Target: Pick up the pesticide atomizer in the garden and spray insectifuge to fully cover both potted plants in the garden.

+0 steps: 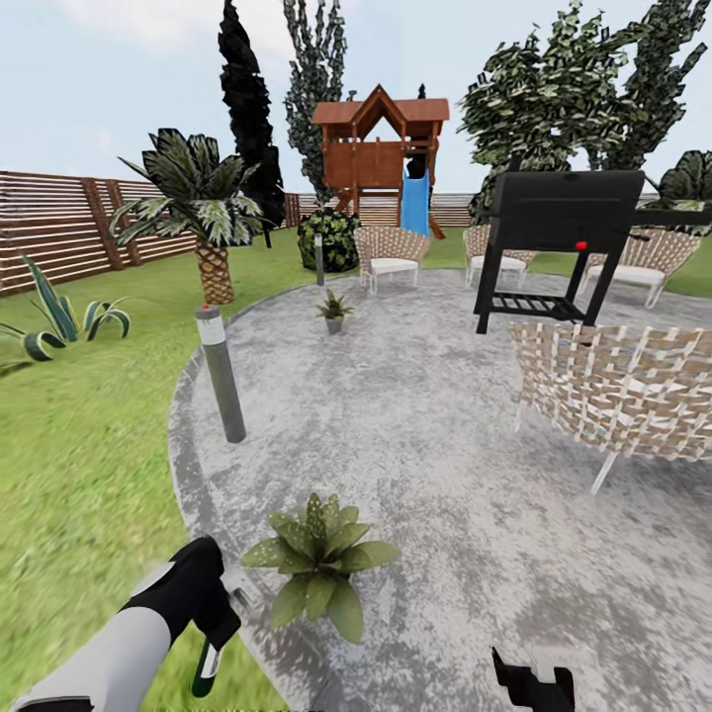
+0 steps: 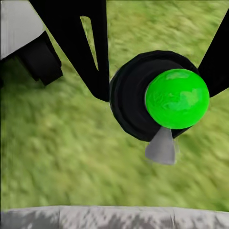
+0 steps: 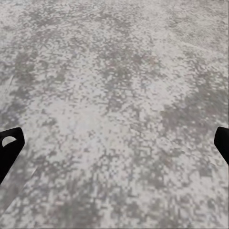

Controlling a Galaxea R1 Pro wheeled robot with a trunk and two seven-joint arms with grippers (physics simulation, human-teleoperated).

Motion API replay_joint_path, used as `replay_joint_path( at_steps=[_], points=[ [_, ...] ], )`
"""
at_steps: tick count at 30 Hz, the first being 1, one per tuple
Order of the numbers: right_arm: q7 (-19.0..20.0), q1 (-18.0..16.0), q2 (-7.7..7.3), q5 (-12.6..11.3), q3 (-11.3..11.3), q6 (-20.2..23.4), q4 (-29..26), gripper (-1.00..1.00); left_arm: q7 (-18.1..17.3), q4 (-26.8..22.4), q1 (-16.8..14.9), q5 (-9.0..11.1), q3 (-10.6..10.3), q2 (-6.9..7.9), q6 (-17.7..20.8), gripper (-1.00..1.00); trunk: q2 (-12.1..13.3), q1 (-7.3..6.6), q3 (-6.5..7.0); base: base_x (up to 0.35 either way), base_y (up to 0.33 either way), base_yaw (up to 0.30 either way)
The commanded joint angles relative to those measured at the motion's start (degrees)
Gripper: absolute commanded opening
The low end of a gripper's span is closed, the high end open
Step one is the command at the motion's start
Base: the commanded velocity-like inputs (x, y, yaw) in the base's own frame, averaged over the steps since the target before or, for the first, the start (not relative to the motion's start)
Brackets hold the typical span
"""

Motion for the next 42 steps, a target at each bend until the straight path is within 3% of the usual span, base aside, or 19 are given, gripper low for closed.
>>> replay_joint_path(
  at_steps=[1,4,8,9,11,16,22,30,42],
  points=[
    [0.26,-0.02,-0.03,-0.59,0.35,-0.16,0.00,1.00,-0.33,-0.08,-0.03,-0.65,0.22,-0.79,0.17,-1.00,-0.02,-0.01,-0.06,-0.001,-0.001,0.277],
    [0.26,-0.02,-0.01,-0.61,0.35,-0.22,0.00,1.00,-0.23,0.37,0.02,-0.10,0.28,-1.60,0.11,-1.00,-0.02,-0.01,-0.06,0.000,0.000,0.224],
    [0.27,-0.02,-0.31,-0.61,0.35,-0.23,0.00,1.00,0.18,0.34,1.84,6.81,0.33,-1.69,-0.30,-1.00,-0.02,-0.01,-0.06,0.000,0.000,0.039],
    [0.27,-0.02,-0.35,-0.57,0.35,-0.23,0.00,1.00,1.91,0.37,2.36,8.18,0.34,-1.72,-0.37,-1.00,-0.02,-0.01,-0.06,0.000,0.000,0.004],
    [0.31,-0.02,-0.31,-0.54,0.35,-0.23,0.00,1.00,3.98,0.64,2.53,8.69,0.34,-1.73,-0.42,-1.00,-0.02,-0.01,-0.06,0.000,0.000,0.002],
    [0.35,-0.02,-0.14,-0.54,0.35,-0.23,0.00,1.00,7.56,0.83,2.74,8.75,0.34,-1.46,-0.36,-1.00,-0.02,-0.01,-0.06,0.000,0.000,0.000],
    [0.28,-0.02,-0.02,-0.55,0.35,-0.23,0.00,1.00,7.89,0.73,3.94,8.57,0.37,-0.99,-0.52,-1.00,-0.02,-0.01,-0.06,0.000,0.000,0.042],
    [0.27,-0.02,0.08,-0.52,0.35,-0.23,0.00,1.00,8.00,-0.06,4.03,8.75,0.47,-1.06,-0.53,-1.00,-0.02,-0.01,-0.06,0.006,0.000,0.263],
    [0.18,-0.02,-0.45,-0.61,0.27,-0.23,0.00,1.00,8.00,-0.16,4.01,8.82,-0.16,-1.16,-0.58,-1.00,-0.02,-0.01,-0.06,0.181,-0.056,0.082]
  ],
)
